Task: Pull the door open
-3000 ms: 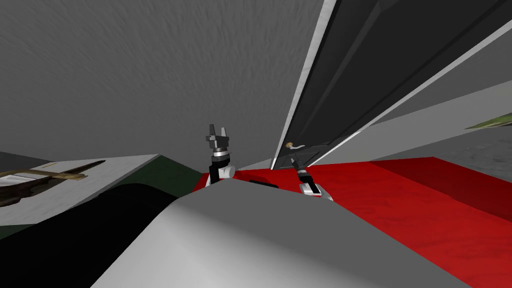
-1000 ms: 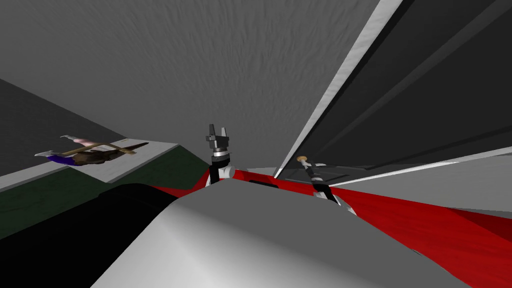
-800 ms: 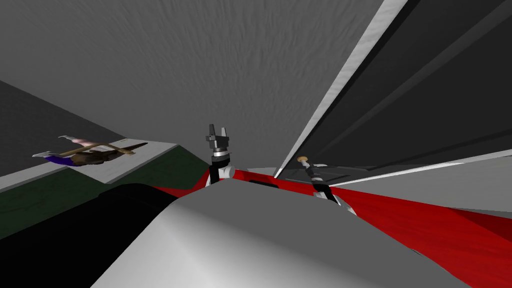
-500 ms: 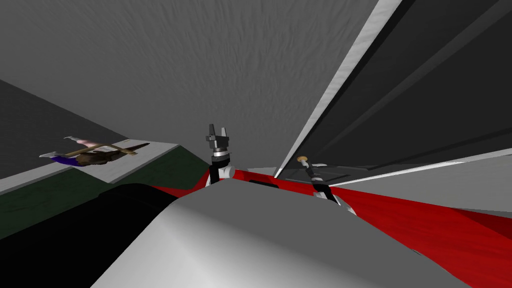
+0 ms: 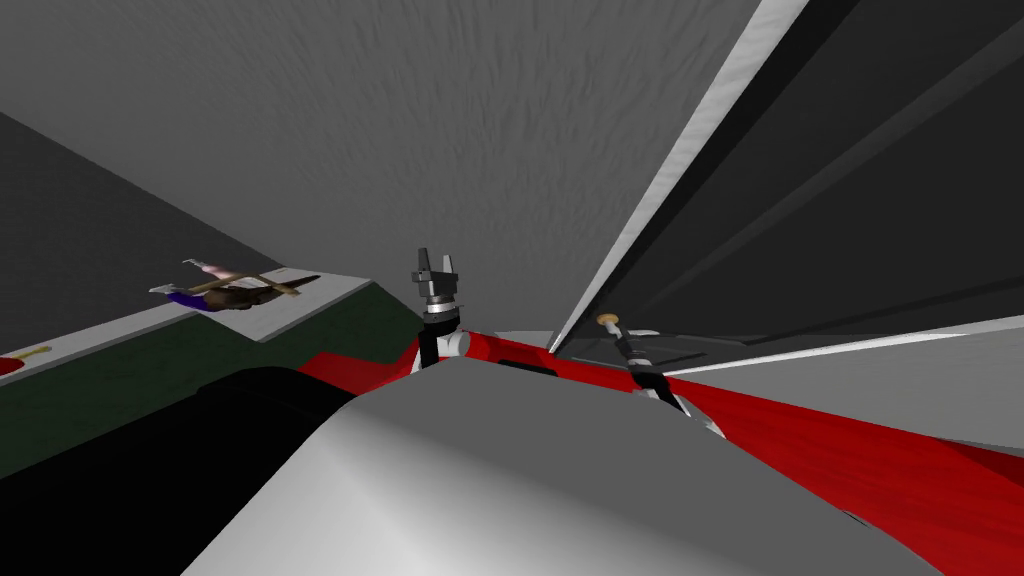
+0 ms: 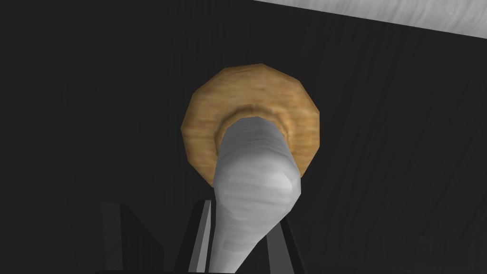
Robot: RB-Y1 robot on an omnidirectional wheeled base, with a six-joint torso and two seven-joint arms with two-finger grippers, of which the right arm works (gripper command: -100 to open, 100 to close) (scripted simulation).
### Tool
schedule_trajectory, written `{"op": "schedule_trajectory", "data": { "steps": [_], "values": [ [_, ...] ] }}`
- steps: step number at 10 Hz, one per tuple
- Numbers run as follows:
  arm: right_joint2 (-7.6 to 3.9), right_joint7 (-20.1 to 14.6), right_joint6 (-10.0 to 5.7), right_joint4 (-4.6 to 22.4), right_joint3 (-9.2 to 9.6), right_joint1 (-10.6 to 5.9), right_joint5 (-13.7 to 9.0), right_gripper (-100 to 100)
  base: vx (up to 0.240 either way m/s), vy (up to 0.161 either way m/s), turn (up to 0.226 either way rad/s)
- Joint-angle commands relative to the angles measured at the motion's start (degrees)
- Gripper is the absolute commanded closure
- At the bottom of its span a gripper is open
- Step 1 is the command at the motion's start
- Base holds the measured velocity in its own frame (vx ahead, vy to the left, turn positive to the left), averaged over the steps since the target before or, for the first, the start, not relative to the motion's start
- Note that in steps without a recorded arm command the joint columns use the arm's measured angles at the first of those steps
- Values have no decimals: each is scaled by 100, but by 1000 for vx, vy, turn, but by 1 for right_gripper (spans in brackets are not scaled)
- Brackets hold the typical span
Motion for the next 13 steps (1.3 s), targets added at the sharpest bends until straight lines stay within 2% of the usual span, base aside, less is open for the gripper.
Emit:
{"op": "schedule_trajectory", "data": {
  "steps": [1,4,6,7,8,9,10,11,12,13],
  "values": [
    [-57,-71,-160,55,82,75,15,100,-188,-77,117],
    [-289,-263,-490,96,247,267,16,100,-185,-85,170],
    [-403,-358,-652,117,329,361,17,100,-202,-99,164],
    [-345,-333,-575,137,323,308,25,100,-81,-35,32],
    [-410,-391,-783,211,395,407,4,100,-121,-56,176],
    [-432,-404,-841,228,411,435,-4,100,-177,-76,173],
    [-482,-435,-970,267,446,496,-22,100,-189,-53,167],
    [-509,-451,-1038,287,465,528,-32,100,-165,-72,113],
    [-509,-451,-1038,287,465,528,-32,100,-92,-62,27],
    [-591,-500,-1248,350,523,628,-62,100,-144,-71,191]
  ]
}}
